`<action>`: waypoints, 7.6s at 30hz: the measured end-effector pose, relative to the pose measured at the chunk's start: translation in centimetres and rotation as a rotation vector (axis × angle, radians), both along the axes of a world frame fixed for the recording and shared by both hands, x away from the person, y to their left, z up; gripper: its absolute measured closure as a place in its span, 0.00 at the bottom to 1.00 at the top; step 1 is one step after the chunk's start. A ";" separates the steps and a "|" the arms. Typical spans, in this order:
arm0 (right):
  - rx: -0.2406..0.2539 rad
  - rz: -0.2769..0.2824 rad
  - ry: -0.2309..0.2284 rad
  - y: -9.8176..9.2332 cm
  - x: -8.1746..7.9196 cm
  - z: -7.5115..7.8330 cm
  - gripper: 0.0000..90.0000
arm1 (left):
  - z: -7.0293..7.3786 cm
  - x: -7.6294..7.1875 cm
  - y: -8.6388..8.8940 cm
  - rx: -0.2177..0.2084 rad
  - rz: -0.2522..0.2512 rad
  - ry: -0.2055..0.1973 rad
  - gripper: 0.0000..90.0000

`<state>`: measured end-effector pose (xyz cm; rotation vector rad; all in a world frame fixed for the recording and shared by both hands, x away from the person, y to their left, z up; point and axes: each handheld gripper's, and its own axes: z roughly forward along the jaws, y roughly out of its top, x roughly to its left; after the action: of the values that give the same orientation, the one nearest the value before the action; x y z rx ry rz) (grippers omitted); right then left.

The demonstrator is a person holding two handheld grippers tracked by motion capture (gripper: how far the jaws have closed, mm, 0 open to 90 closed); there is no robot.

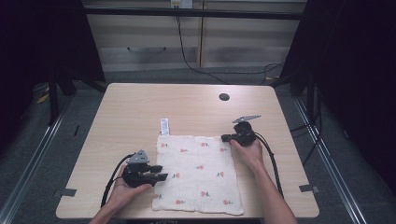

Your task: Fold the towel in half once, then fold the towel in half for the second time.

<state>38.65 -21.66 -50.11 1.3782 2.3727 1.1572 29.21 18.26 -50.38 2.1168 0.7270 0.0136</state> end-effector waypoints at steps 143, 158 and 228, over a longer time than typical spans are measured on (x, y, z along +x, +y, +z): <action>0.063 0.053 -0.194 -1.9 -2.3 8.7 0.97 | 8.2 9.7 0.9 -0.188 0.217 -0.164 0.96; 0.065 0.073 -0.208 -2.3 -5.2 7.5 0.97 | 8.1 6.7 0.9 -0.205 0.155 -0.210 0.96; 0.041 0.161 0.020 -2.4 -12.2 0.3 0.77 | 1.0 -1.7 1.9 0.000 0.036 -0.056 0.83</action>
<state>26.46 -24.08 -49.81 1.2352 2.5268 1.2444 27.48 20.14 -49.37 2.0948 0.7317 0.0915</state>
